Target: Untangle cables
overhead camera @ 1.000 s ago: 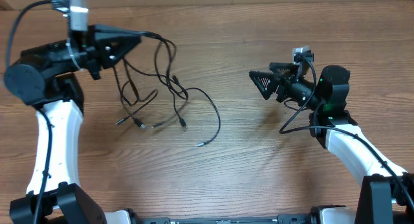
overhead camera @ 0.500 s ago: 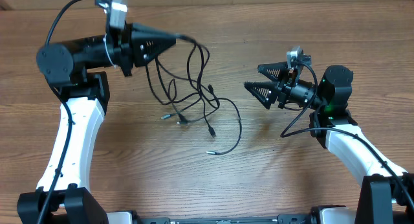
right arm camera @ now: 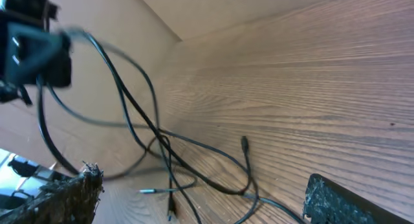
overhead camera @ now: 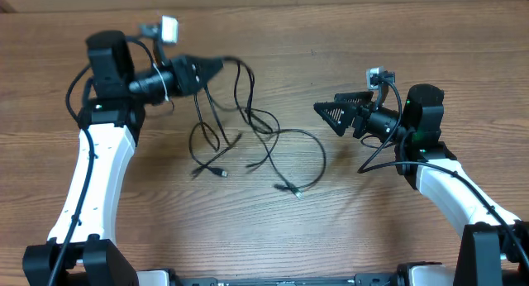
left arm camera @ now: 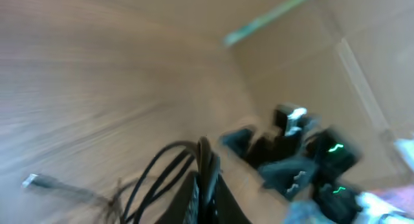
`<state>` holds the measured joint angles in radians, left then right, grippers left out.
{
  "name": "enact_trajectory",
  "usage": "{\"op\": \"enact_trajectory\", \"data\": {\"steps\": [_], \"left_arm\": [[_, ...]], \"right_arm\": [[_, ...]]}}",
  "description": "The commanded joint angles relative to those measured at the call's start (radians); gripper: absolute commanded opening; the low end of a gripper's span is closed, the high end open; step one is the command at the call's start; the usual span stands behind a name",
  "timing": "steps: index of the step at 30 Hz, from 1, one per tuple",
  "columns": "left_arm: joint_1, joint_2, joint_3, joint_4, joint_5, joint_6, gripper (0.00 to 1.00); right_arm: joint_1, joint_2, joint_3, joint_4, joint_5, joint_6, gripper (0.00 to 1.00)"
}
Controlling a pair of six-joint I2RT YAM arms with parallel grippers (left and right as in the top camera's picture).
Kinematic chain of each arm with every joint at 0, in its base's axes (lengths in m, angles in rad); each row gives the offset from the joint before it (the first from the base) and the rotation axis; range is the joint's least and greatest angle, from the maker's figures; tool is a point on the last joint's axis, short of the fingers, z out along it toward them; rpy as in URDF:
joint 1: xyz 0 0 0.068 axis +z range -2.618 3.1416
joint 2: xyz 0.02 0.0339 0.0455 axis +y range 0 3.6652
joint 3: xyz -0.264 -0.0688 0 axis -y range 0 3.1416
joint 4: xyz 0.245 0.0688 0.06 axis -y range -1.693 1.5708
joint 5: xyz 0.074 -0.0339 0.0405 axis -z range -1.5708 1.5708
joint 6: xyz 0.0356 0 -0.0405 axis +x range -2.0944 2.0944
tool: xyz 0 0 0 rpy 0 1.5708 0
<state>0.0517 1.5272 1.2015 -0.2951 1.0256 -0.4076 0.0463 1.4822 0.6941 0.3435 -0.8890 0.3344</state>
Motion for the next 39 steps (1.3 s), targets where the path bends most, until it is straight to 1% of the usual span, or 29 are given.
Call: {"op": "enact_trajectory", "data": {"steps": [1,4,6,9,12,14,18,20,21,22,25,27,30,31,34,39], "left_arm": [[-0.007,-0.010,0.011,-0.141,-0.125,0.362,0.04],[-0.007,-0.010,0.011,-0.255,-0.182,0.489,0.04],[-0.007,-0.010,0.011,-0.298,-0.207,0.545,0.04],[-0.008,-0.010,0.011,-0.328,-0.220,0.590,0.04],[-0.008,-0.010,0.011,-0.333,-0.221,0.595,0.04],[-0.008,-0.010,0.011,-0.333,-0.221,0.595,0.04],[-0.021,-0.010,0.011,-0.332,-0.222,0.596,0.04],[-0.034,-0.010,0.011,-0.332,-0.224,0.601,0.04],[-0.050,-0.010,0.011,-0.333,-0.235,0.611,0.04],[-0.060,-0.010,0.011,-0.333,-0.251,0.611,0.04],[-0.089,-0.010,0.011,-0.333,-0.298,0.611,0.04],[-0.113,-0.010,0.011,-0.333,-0.317,0.611,0.04],[-0.153,-0.010,0.011,-0.333,-0.327,0.619,0.04],[-0.164,-0.010,0.011,-0.333,-0.327,0.623,0.04],[-0.198,-0.010,0.011,-0.333,-0.328,0.633,0.04],[-0.237,-0.010,0.011,-0.337,-0.375,0.631,0.04]], "right_arm": [[-0.003,-0.007,0.007,0.006,0.018,-0.002,1.00],[-0.003,-0.007,0.007,0.005,0.018,-0.003,1.00],[-0.003,-0.008,0.007,0.005,0.018,-0.002,1.00],[-0.003,-0.008,0.014,-0.005,0.033,-0.002,1.00],[-0.003,-0.008,0.048,-0.078,0.068,-0.003,1.00],[-0.003,-0.008,0.089,-0.164,0.094,-0.029,1.00],[-0.003,-0.008,0.210,-0.415,0.188,-0.113,1.00],[-0.003,-0.008,0.285,-0.557,0.249,-0.157,1.00],[-0.003,-0.008,0.361,-0.690,0.307,-0.188,1.00],[-0.003,-0.008,0.417,-0.783,0.348,-0.206,1.00],[-0.003,-0.008,0.533,-0.958,0.417,-0.217,1.00],[-0.003,-0.008,0.616,-1.070,0.425,-0.216,1.00],[-0.002,-0.015,0.709,-1.179,0.414,-0.205,1.00],[-0.002,-0.019,0.720,-1.180,0.405,-0.205,1.00],[-0.002,-0.027,0.725,-1.206,0.345,-0.198,1.00],[-0.002,-0.021,0.724,-1.268,0.400,-0.202,1.00]]}}
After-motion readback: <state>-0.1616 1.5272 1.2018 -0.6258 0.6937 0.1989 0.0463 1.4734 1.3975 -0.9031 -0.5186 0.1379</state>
